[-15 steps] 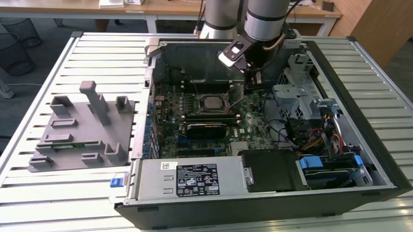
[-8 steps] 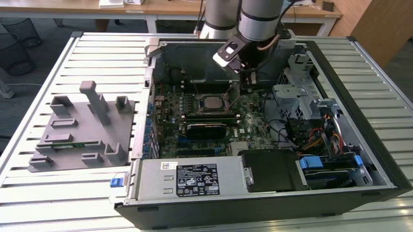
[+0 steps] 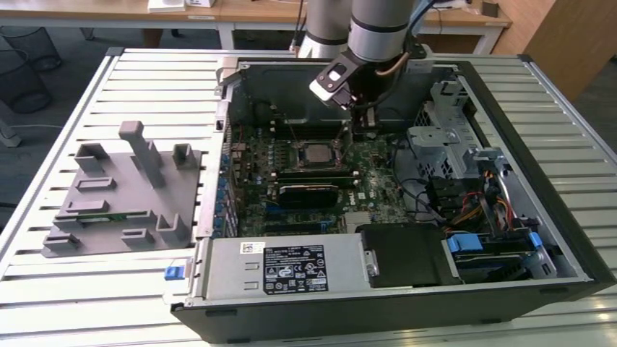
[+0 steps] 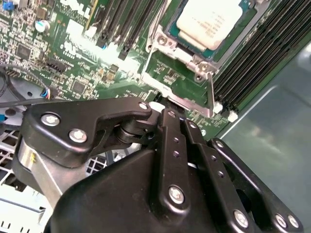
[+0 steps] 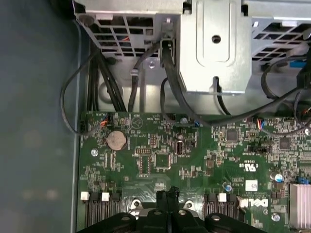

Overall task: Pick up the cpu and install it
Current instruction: 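Close the cpu cover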

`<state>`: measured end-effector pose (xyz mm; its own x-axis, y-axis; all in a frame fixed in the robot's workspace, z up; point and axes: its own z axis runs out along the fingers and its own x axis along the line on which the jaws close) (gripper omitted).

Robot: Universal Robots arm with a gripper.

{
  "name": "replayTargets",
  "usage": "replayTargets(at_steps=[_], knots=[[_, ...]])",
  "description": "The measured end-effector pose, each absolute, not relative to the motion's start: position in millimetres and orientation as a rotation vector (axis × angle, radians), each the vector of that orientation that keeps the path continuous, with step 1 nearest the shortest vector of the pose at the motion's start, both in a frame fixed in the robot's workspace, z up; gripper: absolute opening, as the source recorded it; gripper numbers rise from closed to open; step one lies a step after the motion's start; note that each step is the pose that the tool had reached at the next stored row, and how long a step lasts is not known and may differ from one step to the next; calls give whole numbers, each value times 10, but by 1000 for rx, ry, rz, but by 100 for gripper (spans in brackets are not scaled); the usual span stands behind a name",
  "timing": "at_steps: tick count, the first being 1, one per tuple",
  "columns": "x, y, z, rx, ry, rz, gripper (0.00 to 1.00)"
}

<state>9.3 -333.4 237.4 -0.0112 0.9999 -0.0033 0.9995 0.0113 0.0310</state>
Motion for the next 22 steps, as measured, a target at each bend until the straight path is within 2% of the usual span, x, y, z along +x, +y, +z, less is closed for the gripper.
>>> replayTargets(at_steps=[22], knots=[[-135, -3334, 2296, 2192, 2217, 31, 11]])
